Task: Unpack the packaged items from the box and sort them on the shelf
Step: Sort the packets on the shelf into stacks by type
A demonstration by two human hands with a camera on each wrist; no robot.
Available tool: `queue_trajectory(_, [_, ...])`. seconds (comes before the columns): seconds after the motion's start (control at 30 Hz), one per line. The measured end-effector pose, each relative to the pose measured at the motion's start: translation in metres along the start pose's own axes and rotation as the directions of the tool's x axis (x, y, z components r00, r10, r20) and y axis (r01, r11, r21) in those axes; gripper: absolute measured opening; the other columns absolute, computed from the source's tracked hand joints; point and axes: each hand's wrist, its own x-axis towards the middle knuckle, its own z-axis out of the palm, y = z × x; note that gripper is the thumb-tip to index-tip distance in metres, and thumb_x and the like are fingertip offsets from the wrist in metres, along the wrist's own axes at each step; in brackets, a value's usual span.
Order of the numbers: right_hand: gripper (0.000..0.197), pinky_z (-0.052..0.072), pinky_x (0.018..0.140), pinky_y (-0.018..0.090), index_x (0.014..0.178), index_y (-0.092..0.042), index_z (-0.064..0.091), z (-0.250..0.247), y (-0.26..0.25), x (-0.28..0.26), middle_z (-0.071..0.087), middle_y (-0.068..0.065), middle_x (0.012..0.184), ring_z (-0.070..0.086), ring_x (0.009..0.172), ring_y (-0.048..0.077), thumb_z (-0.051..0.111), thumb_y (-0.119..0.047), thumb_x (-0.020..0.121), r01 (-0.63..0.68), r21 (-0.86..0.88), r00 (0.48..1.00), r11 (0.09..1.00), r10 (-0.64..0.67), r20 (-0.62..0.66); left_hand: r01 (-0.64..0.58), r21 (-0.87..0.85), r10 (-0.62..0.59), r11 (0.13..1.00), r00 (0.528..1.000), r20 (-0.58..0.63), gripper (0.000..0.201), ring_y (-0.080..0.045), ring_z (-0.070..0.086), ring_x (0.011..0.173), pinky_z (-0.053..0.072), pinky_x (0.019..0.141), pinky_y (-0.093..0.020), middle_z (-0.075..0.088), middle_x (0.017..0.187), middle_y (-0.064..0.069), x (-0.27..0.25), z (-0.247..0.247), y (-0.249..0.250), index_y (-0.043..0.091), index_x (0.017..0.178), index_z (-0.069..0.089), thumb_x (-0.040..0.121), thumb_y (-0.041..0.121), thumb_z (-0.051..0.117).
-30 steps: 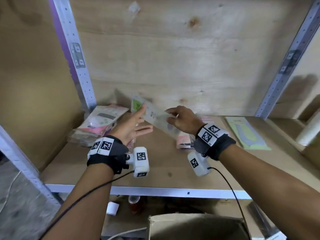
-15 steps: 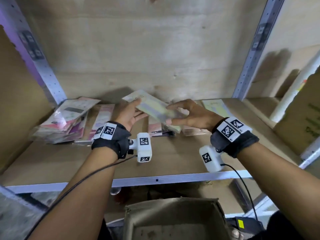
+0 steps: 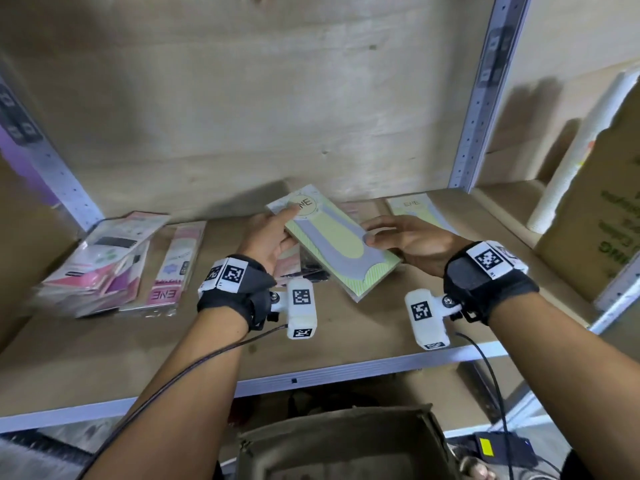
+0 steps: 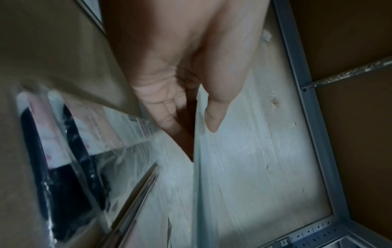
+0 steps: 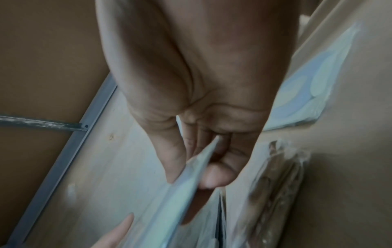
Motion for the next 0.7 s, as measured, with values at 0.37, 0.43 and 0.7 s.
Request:
queue_trajectory(0.37, [0.021,0.054,0.055,0.026,0.108,-0.006,0.063,-0.045,0.016,0.002,0.071,0.018,0.099,0.070,0.068,0.020,0.070,-0.004,0.088,0.019,0.159,0.955,0.987,0.029,-0.294,-0.109,0.389,-0.048,0.915,0.927,0.373,0.041,-0.024,0.070,0.095,0.059,0.070,-0.022,0.071,0.115,-0.015,-0.028,0.075,-0.022,0.006,0.129,0.061,0.089,0.004,0.070])
queue_trajectory(0.43, [0.016,0.051,0.049,0.022,0.098,-0.012,0.064,-0.054,0.019,0.003,0.072,0.010,0.090,0.069,0.060,0.013,0.073,-0.006,0.086,0.025,0.090,0.944,0.996,0.006,-0.329,-0.131,0.449,-0.042,0.884,0.934,0.355,0.041,-0.025,0.068,0.093,0.060,0.068,-0.022,0.069,0.117,-0.019,-0.027,0.087,-0.023,0.003,0.130,0.061,0.089,0.000,0.069])
queue_trajectory(0.7, [0.056,0.058,0.077,0.040,0.129,-0.017,0.060,-0.096,0.022,0.008,0.066,0.005,0.089,0.067,0.084,0.026,0.070,0.003,0.077,-0.115,-0.202,0.922,0.973,0.028,-0.387,-0.113,0.703,-0.058,0.702,0.975,0.215,0.044,-0.031,0.074,0.089,0.062,0.080,-0.044,0.073,0.106,-0.023,0.001,0.150,-0.023,-0.009,0.116,0.065,0.079,0.007,0.082])
